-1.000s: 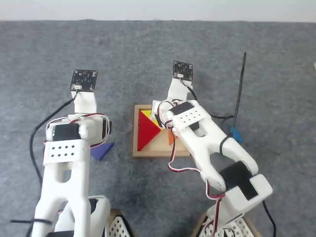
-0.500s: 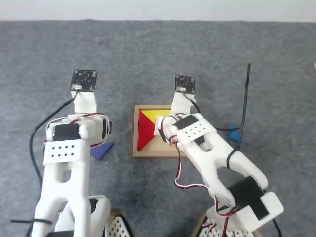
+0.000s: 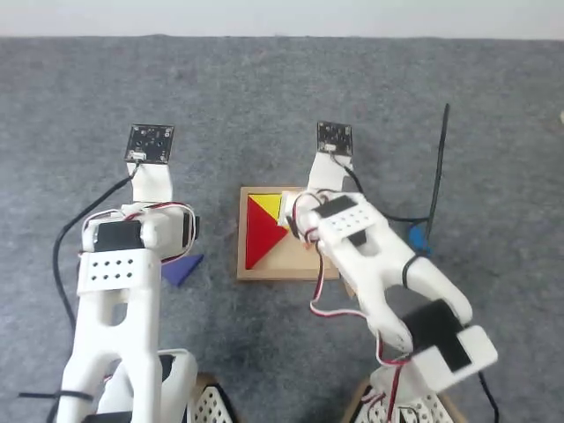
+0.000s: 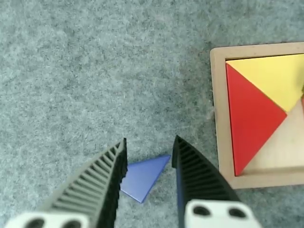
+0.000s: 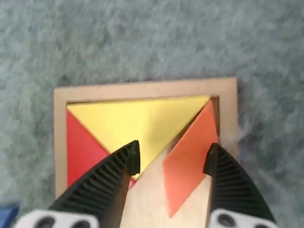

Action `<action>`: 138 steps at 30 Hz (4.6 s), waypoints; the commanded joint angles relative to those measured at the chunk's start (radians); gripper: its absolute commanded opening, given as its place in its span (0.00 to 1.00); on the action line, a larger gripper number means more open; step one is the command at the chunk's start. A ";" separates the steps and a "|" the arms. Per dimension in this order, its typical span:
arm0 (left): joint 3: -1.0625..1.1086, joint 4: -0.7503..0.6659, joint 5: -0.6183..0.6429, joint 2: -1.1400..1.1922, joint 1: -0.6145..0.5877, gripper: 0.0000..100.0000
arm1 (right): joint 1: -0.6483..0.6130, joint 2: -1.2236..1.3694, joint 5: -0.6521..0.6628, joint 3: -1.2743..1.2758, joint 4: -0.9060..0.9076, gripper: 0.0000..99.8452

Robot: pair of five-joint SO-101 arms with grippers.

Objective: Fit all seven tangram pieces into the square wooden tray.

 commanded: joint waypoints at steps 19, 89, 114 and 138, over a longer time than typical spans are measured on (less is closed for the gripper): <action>-0.004 -0.028 -0.035 -0.012 0.003 0.16 | 0.160 -0.825 0.425 0.213 0.438 0.24; -0.008 -0.002 -0.003 -0.012 0.002 0.16 | 0.081 -0.616 1.079 0.537 0.271 0.24; -0.030 -0.005 -0.003 -0.012 -0.072 0.16 | 0.076 -0.615 1.079 0.577 0.265 0.32; -0.031 -0.002 -0.003 -0.012 -0.074 0.16 | -0.002 -0.616 1.023 0.608 0.260 0.13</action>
